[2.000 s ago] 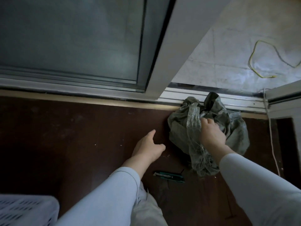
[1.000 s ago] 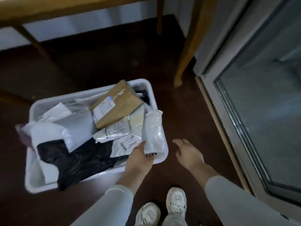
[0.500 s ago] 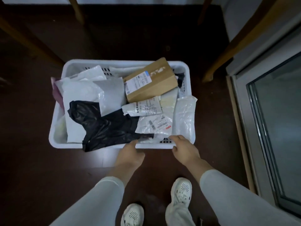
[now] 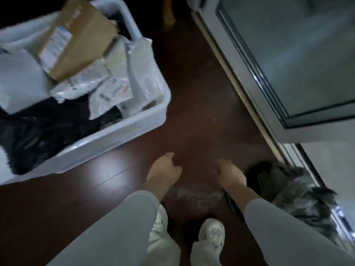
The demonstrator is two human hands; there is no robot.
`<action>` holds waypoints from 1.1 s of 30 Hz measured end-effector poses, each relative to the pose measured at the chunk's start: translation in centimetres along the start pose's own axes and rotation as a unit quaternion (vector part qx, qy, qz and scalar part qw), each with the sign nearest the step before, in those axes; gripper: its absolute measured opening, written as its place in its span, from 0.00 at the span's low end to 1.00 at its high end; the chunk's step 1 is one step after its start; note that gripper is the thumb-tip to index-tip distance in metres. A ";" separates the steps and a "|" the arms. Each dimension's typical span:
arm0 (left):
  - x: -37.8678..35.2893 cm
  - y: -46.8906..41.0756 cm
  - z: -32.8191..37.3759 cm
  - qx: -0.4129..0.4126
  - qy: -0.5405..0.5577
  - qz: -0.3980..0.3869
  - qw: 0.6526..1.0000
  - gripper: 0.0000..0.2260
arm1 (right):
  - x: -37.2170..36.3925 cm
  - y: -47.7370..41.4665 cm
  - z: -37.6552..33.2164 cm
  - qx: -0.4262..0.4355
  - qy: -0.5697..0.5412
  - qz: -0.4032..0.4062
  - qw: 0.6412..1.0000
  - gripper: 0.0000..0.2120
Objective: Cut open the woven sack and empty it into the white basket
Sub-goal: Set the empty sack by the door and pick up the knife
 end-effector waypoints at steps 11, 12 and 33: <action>-22.2 -4.1 1.3 -0.041 -0.104 -0.067 0.991 0.24 | -14.3 -0.8 20.9 -0.156 -0.054 -0.044 0.985 0.15; -23.8 -4.8 1.0 -0.042 -0.114 -0.068 0.990 0.24 | -15.6 -1.4 21.9 -0.154 -0.051 -0.045 0.986 0.15; -32.3 -13.0 -3.6 -0.059 -0.186 -0.079 0.978 0.23 | -26.7 -9.8 24.5 -0.206 -0.072 -0.018 0.976 0.19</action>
Point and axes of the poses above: each hand's wrist, its own y-axis away from the middle knuckle, its own x-axis out of the back of the hand, z = x × y, the point moved 9 cm from there along -y, towards the middle knuckle, and after that the axes turned 3 degrees about z, right-handed, at the moved point
